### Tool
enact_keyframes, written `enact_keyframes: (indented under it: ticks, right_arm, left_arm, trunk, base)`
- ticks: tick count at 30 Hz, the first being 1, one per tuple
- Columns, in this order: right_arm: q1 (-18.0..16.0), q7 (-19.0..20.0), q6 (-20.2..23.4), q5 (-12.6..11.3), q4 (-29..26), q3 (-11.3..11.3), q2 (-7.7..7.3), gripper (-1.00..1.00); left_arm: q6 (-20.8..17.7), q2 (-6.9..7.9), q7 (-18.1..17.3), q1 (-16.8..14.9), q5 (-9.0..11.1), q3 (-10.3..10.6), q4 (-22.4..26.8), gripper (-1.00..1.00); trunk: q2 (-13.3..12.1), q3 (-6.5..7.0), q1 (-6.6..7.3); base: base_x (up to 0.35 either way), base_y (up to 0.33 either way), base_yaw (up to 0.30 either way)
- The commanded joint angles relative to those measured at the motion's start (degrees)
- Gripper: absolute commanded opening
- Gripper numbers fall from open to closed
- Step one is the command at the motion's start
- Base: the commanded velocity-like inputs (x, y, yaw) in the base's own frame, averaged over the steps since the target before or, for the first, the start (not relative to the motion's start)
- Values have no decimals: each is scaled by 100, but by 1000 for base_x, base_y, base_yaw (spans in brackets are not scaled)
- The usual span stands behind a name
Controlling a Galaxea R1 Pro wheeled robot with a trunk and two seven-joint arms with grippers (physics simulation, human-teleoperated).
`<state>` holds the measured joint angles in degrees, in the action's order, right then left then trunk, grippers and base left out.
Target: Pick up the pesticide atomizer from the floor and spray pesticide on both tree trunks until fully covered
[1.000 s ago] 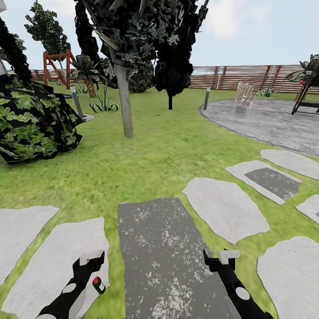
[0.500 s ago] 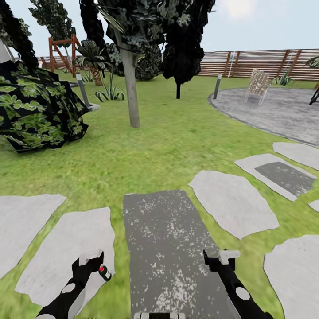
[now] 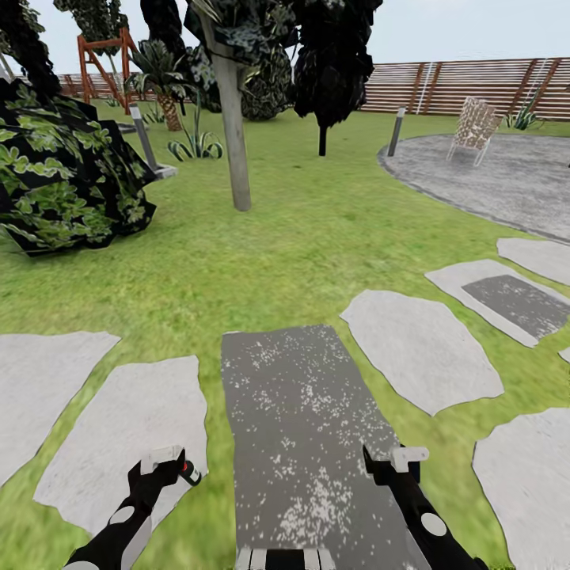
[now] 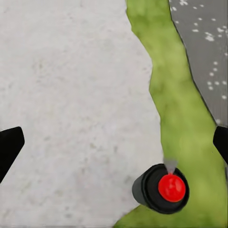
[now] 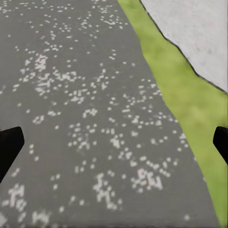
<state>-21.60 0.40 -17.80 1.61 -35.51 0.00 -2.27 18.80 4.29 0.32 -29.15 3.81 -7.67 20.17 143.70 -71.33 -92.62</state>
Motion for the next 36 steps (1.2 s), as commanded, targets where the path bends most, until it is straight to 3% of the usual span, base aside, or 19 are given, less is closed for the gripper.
enact_keyframes:
  ticks: [1, 11, 23, 36]
  right_arm:
    - [-2, 4, -15, 16, 2, 0, -1, 100]
    - [-2, -4, -16, 15, 1, -6, -1, 100]
    - [-2, -5, -17, 15, 2, -1, -1, 100]
    - [-2, -5, -14, 15, 1, 0, -1, 100]
  left_arm:
    - [18, 1, 3, -3, 40, 11, -5, 100]
    - [18, -1, 3, -3, 37, 11, -5, 100]
    - [25, 1, -1, 36, 24, 18, -11, 100]
    - [27, -3, 7, 41, 31, 9, -5, 100]
  trunk:
    - [3, -33, -1]
    - [16, -342, -27]
    - [16, -399, -27]
    - [16, -400, -27]
  base:
    - [0, 0, 0]
    - [0, 0, 0]
    - [-2, -10, 0]
    - [-25, -149, 0]
